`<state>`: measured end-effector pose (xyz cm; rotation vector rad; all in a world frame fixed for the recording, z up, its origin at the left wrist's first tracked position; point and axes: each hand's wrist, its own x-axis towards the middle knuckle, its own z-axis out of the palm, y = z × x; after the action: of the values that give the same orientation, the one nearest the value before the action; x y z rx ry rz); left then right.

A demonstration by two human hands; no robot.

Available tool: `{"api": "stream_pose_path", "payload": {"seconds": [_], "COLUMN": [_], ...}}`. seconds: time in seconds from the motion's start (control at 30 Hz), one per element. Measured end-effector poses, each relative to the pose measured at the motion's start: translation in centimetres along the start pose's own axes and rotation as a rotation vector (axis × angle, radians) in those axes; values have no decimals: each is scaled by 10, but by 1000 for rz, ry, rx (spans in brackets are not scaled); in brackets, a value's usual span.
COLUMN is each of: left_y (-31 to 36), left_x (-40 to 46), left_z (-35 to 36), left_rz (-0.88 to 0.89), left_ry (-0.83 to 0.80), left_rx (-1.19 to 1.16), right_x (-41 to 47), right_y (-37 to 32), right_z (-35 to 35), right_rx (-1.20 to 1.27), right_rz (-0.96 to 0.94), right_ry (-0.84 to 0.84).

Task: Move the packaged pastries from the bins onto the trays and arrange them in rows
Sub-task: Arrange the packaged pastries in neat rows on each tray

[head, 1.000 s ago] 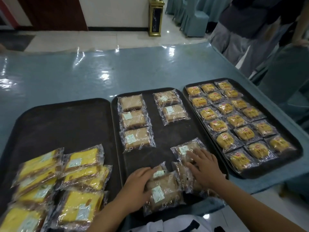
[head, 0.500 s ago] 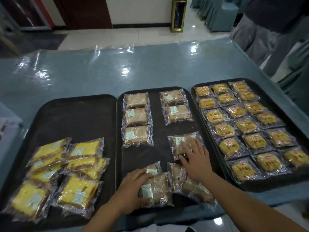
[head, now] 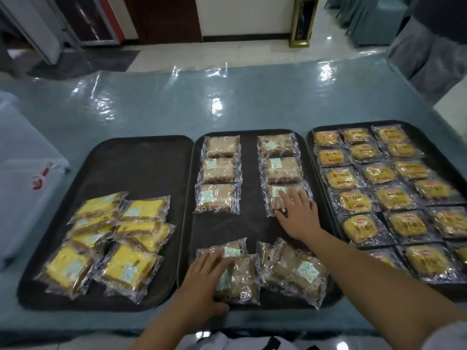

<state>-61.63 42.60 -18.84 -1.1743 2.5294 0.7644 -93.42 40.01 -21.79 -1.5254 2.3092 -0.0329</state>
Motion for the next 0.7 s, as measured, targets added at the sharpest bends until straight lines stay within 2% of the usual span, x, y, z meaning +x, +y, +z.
{"api": "stream_pose_path", "payload": {"seconds": [0.2,0.37,0.53,0.7], "left_y": [3,8,13,15], "left_x": [1,4,11,13], "left_z": [2,1,1,-6], "left_rz": [-57,-68,-43,12], "left_ry": [-1,32,0,76], "left_rx": [28,7,53,105], "right_x": [-4,-82,-148,-146], "right_y": [-4,-9,6,17], "right_z": [-8,-6,26,38], "right_rx": [78,268,92,115], "right_rz": [5,-18,-87,-121], "right_ry": [-14,6,-144,-59]}}
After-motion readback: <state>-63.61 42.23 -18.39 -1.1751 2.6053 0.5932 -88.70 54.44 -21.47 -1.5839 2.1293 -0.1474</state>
